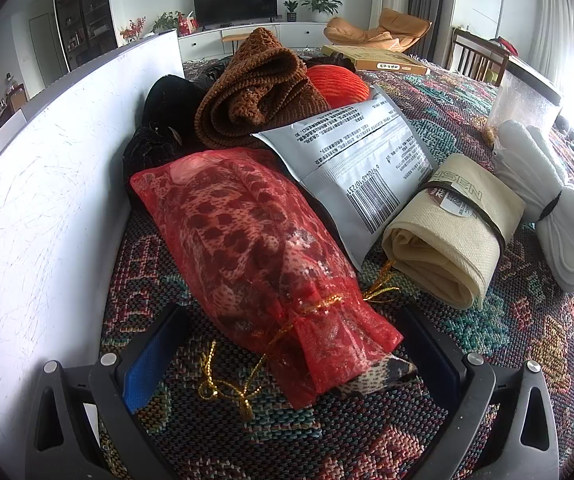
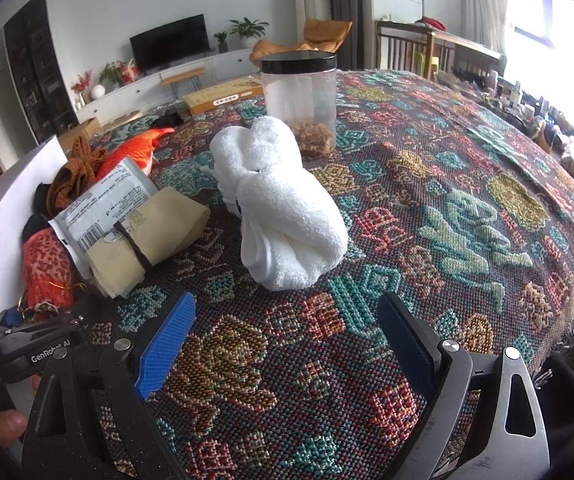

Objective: Organize soft objects
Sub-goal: 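Move the left tool toward the beige roll while the right tool approaches the white towel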

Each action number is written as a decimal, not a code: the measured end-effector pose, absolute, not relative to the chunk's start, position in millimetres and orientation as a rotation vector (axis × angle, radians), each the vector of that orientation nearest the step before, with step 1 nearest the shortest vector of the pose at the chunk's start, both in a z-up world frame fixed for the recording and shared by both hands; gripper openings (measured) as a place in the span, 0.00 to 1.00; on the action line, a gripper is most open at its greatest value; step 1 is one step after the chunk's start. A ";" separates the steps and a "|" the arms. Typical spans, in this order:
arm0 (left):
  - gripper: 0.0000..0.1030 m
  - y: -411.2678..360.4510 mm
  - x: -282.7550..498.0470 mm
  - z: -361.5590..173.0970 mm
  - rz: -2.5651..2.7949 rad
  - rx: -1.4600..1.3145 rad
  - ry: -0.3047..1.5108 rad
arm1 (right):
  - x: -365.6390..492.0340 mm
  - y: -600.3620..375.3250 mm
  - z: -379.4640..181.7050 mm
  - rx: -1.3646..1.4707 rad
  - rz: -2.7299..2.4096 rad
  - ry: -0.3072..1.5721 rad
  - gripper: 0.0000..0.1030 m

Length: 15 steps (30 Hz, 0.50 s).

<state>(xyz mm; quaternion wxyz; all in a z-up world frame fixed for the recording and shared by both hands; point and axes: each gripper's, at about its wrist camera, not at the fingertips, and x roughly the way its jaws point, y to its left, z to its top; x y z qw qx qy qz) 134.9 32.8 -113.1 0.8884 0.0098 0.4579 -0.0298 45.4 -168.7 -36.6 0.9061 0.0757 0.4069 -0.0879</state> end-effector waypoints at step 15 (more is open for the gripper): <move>1.00 32.7 135.2 -113.1 -0.062 0.019 0.953 | 44.9 -167.6 -36.4 0.154 -0.181 0.831 0.91</move>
